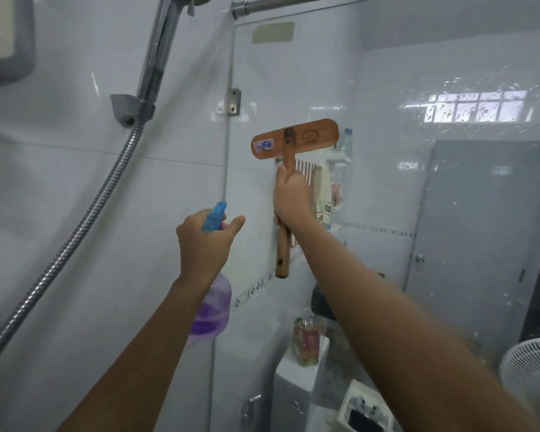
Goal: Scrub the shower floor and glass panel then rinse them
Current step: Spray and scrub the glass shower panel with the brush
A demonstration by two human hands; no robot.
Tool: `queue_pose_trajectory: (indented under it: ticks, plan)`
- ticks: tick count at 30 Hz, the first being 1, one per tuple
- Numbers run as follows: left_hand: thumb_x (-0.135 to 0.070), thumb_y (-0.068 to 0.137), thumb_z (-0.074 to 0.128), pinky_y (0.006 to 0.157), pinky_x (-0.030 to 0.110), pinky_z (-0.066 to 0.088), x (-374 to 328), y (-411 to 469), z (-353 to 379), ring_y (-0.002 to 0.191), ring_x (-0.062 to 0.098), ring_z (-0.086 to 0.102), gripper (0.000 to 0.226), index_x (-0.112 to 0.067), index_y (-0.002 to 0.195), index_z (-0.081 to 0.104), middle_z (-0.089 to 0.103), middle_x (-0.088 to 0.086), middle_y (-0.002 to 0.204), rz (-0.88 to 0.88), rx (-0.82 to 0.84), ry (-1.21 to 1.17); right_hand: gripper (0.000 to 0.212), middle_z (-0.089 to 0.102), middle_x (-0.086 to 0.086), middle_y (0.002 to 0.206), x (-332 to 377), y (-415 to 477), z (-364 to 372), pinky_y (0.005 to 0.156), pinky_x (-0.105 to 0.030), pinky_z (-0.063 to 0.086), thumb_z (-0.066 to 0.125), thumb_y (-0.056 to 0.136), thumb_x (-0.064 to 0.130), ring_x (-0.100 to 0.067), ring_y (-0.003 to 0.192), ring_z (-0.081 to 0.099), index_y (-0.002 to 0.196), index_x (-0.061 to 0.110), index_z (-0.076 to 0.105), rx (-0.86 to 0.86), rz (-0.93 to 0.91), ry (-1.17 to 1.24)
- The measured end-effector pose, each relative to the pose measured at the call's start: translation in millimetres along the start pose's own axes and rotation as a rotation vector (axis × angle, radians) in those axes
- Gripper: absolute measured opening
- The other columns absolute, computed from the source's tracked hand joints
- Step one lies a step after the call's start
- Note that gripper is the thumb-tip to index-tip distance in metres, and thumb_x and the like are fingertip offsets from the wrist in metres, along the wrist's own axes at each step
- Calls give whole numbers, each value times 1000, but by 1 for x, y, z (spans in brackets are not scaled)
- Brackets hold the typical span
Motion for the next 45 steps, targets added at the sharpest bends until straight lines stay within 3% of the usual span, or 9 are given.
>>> queue_pose_trajectory:
  ticks: [3,9,14,17,20,24,29,39,45]
  plan:
    - [-35,86,78,60,19,47,3,-2,-6,57,15,56,26,-13,82,64,61,1,66,-1,5,21,38,56,-3,78,-40,-29,33,47,-29,51,34,108,42,-20,66,62,102,10,53,33,47,34]
    - [-33,87,77,62,16,47,4,-3,-21,58,14,58,25,-12,84,65,64,3,70,21,-16,45,33,57,-4,78,-140,-133,70,50,-16,45,35,107,46,-8,60,52,104,19,53,192,211,39]
    - [-33,87,78,58,20,47,11,-1,-28,57,15,57,27,-7,82,68,64,4,67,-7,5,60,37,56,-3,80,-80,-75,64,48,-32,54,36,108,42,-16,64,58,104,10,53,125,163,82]
    - [-31,87,77,58,18,44,13,-2,-31,57,14,56,26,-8,82,68,62,3,66,-21,11,57,39,58,-8,82,-25,-21,50,36,-25,46,34,108,41,-25,62,61,103,6,50,88,142,98]
    - [-31,87,77,60,19,46,16,-4,-34,59,16,58,24,-11,83,66,62,3,67,-34,16,50,39,56,-9,81,-2,3,40,34,-21,42,33,109,41,-24,58,58,106,6,49,80,150,119]
    - [-31,87,77,59,22,48,18,-8,-31,58,16,58,23,-12,81,66,61,0,65,-39,38,63,40,54,-4,77,-46,-35,50,45,-33,51,34,108,42,-23,64,58,106,6,52,94,113,70]
    - [-32,88,76,59,19,46,11,-11,-24,57,16,57,24,-11,85,66,60,0,66,-24,41,63,37,58,-4,83,-134,-125,74,57,-31,53,34,107,47,-11,64,54,112,16,52,262,242,-16]
    - [-30,88,76,58,12,42,7,-19,-14,59,15,57,20,-15,87,63,61,1,70,-56,67,68,42,58,-8,79,-12,-5,38,38,-24,45,32,109,40,-20,56,60,109,3,53,121,157,30]
    - [-29,86,78,58,21,46,-1,-15,-12,57,15,56,22,-12,81,66,61,2,65,-30,70,59,39,58,-5,83,-77,-68,53,49,-32,52,36,108,42,-15,65,59,111,8,54,177,211,-6]
Point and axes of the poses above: each hand's wrist, its own y-axis towards the middle knuckle, its own z-axis out of the palm, x = y × z, the point moved 5 cm from there along y, towards the middle knuckle
